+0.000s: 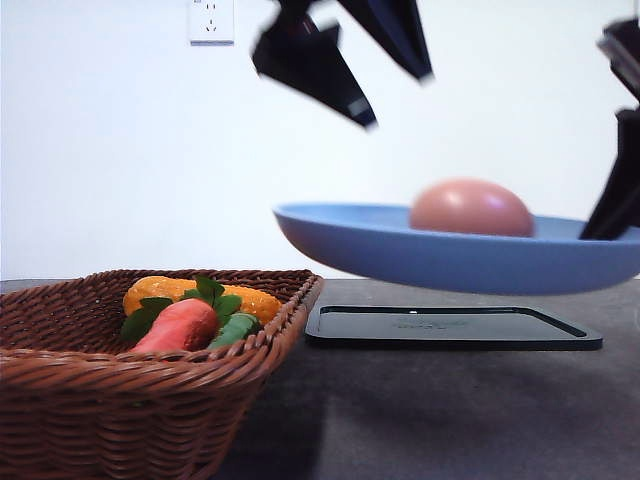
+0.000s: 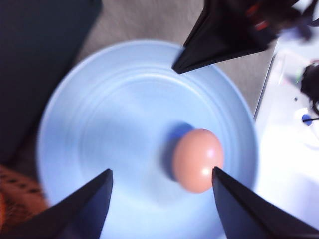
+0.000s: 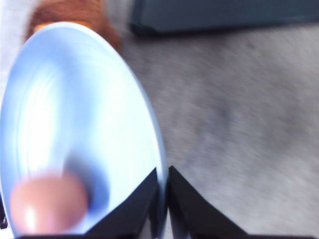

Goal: Transfer egg from basket to plate and serve

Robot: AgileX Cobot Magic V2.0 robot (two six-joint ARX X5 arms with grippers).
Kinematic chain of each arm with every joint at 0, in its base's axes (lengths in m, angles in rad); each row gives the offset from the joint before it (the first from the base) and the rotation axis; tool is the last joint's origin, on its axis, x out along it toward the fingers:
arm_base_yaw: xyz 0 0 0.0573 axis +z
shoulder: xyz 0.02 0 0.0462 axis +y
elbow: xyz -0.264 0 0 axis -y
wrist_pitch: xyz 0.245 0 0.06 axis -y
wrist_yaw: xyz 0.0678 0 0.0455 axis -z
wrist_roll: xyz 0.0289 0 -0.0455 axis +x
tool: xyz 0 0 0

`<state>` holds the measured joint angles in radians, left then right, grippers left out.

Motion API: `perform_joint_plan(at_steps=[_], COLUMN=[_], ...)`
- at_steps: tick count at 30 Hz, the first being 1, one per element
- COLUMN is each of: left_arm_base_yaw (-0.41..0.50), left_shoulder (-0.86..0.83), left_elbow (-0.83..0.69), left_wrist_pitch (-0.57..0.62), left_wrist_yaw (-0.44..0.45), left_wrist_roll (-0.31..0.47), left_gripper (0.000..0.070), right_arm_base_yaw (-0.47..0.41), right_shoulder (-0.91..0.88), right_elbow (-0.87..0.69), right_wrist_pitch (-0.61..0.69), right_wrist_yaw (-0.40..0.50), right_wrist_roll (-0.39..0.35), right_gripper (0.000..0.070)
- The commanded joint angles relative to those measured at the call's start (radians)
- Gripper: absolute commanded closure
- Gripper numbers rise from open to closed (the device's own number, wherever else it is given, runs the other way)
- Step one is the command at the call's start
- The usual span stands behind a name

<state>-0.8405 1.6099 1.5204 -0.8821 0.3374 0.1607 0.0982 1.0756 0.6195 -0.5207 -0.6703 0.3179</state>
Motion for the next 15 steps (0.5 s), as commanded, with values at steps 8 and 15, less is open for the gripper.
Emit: perform_joint_plan(at_steps=[8,15], left_arm_base_yaw=[0.056,0.101], left_shoulder=[-0.157,-0.281], left_elbow=[0.024,0.024], left_wrist_pitch=[-0.076,-0.114], left_wrist_yaw=[-0.002,-0.066], left_wrist_roll=[-0.020,-0.020], left_gripper=[0.0295,0.0295], right_arm_base_yaw=[-0.131,-0.155], right_shoulder=[0.245,0.531], right_elbow=[0.216,0.441], right_wrist_pitch=[-0.015,-0.007], right_wrist_yaw=[-0.008,0.023], right_wrist_roll=[-0.095,-0.115], right_gripper=[0.0700,0.0700])
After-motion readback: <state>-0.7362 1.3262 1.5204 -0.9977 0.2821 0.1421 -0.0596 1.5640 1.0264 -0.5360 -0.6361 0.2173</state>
